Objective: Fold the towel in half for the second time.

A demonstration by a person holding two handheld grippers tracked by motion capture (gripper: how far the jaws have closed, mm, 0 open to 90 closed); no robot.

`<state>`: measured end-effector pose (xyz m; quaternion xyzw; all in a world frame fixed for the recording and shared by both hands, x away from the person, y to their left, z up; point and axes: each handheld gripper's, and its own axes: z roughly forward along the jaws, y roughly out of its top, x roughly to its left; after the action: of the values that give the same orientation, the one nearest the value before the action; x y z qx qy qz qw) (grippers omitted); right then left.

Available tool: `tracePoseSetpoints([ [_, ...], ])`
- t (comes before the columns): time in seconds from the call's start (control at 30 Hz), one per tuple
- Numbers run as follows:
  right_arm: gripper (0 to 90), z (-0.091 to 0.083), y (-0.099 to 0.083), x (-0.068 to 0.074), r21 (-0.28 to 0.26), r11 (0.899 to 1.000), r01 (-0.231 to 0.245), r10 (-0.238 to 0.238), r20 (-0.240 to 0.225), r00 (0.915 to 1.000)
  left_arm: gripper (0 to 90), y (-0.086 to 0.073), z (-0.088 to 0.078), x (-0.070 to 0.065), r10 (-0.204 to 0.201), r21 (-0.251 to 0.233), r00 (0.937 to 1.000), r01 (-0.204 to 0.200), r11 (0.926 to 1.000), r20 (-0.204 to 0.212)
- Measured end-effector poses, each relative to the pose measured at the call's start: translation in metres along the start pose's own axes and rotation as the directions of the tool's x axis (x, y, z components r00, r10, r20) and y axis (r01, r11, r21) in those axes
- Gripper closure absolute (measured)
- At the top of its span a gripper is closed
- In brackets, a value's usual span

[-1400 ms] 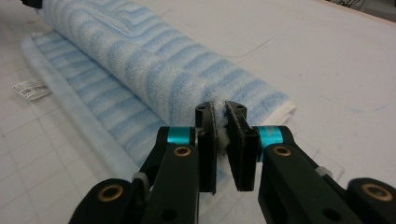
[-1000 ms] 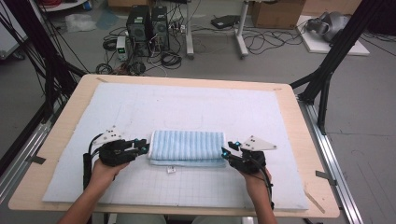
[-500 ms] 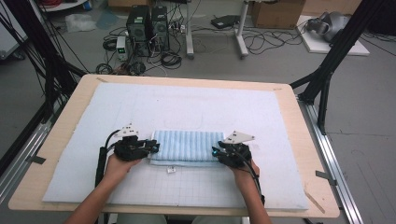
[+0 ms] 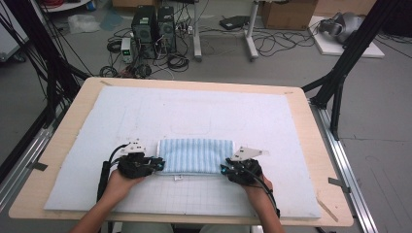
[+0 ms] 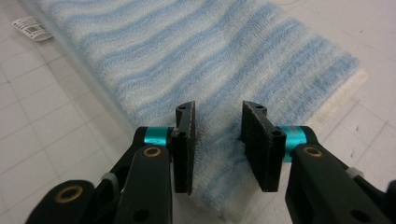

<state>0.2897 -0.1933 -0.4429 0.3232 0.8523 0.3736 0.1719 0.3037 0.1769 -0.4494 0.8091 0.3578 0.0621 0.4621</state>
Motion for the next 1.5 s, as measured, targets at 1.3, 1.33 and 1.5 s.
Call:
tracePoseSetpoints([
  [1.3,11.5,-0.050,-0.018,-0.060,-0.165,0.983,-0.082,0.112,0.184,0.9765,18.5,0.022,-0.044,0.056,-0.019,-0.354,0.9929,-0.024,0.9349,-0.117],
  [1.33,11.5,-0.052,-0.019,-0.060,-0.177,0.981,-0.081,0.115,0.189,0.9753,18.5,0.022,-0.047,0.056,-0.013,-0.366,0.9934,-0.029,0.9300,-0.114],
  [1.5,11.4,-0.063,-0.024,-0.063,-0.209,0.975,-0.077,0.122,0.215,0.9690,19.3,0.022,-0.052,0.055,0.000,-0.397,0.9915,-0.052,0.9162,-0.130],
])
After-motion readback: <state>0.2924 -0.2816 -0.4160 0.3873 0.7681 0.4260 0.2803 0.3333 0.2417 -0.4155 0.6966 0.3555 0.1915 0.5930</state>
